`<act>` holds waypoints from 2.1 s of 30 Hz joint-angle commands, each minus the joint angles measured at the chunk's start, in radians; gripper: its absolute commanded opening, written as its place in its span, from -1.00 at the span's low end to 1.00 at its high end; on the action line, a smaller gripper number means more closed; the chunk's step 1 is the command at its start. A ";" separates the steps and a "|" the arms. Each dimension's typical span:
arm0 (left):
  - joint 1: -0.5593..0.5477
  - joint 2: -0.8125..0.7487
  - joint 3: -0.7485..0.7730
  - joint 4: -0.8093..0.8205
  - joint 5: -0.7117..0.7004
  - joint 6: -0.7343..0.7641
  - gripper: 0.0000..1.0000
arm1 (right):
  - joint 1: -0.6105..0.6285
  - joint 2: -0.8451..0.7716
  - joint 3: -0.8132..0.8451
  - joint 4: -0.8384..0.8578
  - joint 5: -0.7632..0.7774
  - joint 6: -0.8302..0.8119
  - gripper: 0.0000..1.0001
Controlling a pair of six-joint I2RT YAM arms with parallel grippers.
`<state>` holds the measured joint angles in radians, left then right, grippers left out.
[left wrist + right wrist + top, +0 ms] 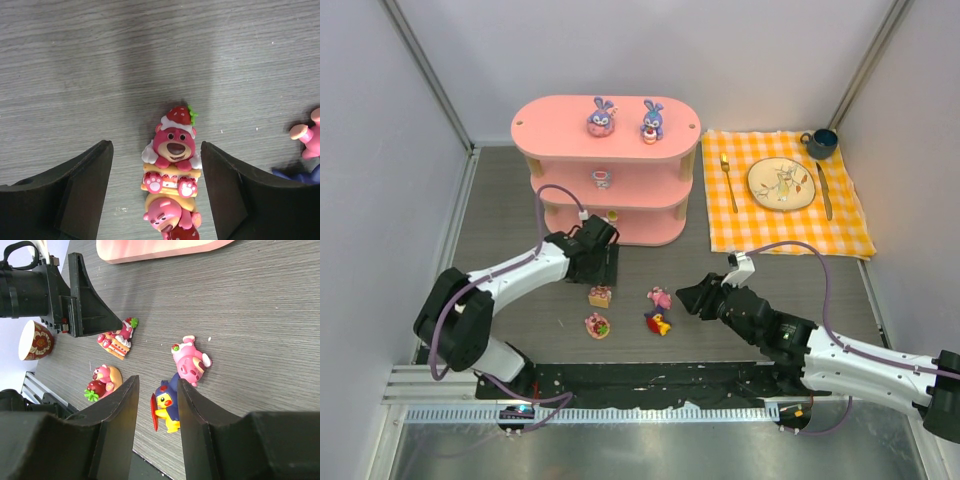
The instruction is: Place and organize the plastic toys onto the shelf
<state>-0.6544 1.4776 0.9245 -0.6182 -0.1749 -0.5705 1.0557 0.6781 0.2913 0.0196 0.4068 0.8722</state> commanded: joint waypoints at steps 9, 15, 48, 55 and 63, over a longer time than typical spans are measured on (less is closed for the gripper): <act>-0.010 0.101 0.034 0.060 -0.003 0.015 0.48 | -0.005 -0.018 -0.006 0.013 0.027 0.016 -0.15; -0.021 0.124 0.027 0.057 0.002 0.020 0.43 | -0.005 -0.022 -0.009 0.008 0.033 0.016 -0.15; -0.074 -0.467 -0.355 0.227 -0.155 -0.141 -1.00 | -0.005 0.041 0.014 0.025 0.013 0.019 -0.15; -0.083 -0.614 -0.345 0.204 -0.202 -0.158 -1.00 | -0.005 0.049 0.009 0.033 0.007 0.024 -0.15; -0.082 -0.780 -0.124 0.106 -0.331 -0.059 -1.00 | -0.005 0.058 0.017 0.034 -0.002 0.011 -0.15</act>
<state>-0.7330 0.7418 0.6559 -0.5156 -0.4015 -0.6888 1.0531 0.7273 0.2832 0.0162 0.4015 0.8898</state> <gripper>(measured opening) 0.415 0.426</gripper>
